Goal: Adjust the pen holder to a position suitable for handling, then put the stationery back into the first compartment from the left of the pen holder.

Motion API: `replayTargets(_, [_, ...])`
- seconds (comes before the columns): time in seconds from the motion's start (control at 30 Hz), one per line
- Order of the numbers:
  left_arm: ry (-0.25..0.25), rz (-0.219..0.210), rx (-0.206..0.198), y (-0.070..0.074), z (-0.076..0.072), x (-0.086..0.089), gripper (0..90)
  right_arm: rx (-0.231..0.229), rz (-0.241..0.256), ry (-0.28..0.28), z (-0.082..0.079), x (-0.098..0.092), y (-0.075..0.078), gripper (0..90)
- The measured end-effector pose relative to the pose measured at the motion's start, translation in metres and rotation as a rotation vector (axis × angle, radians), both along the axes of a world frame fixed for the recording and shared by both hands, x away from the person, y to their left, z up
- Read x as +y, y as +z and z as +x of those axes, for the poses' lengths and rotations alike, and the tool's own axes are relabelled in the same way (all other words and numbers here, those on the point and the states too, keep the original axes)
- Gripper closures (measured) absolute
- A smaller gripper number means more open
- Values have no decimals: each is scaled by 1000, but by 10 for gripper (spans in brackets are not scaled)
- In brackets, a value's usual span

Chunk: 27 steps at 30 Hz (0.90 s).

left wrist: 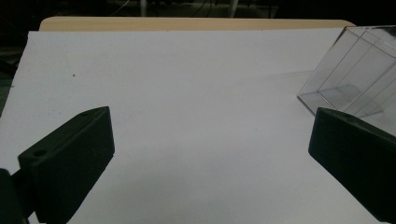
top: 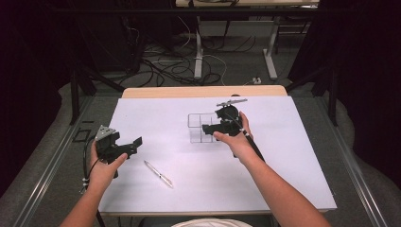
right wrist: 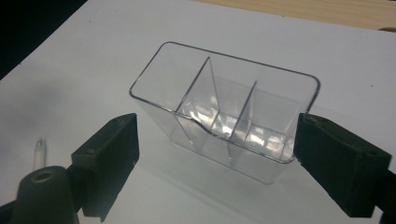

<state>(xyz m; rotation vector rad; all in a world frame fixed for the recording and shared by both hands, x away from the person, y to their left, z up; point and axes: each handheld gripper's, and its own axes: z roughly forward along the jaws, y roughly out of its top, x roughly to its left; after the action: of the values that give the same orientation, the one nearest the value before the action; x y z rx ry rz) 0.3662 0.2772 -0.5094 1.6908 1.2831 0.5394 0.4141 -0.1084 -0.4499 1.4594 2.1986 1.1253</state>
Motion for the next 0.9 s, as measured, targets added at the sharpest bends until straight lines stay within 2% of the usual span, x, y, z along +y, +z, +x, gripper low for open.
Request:
replayTargets(0.33, [-1,-8,1,0,0,2,2,-28,-33,98,-8,20,2,150])
replayTargets(0.6, [6,-3,-5,1,0,3,2,15,-48,148,-13,40,-3,161])
replayTargets(0.67, [7,-4,-9,1,0,3,2,7,-46,158,-13,43,-5,167])
replayTargets(0.7, [6,-4,-9,1,0,3,2,23,-57,161,-14,46,-5,170])
replayTargets(0.73, [7,-4,-10,2,0,3,2,22,-75,175,-14,50,-6,196])
replayTargets(0.8, [10,-6,-8,2,-1,3,2,16,-60,187,-13,56,-9,228])
replayTargets(0.87, [11,-9,-11,3,0,3,2,51,-82,202,-12,60,-10,279])
replayTargets(0.9, [11,-9,-11,3,0,4,2,53,-73,204,-11,62,-12,301])
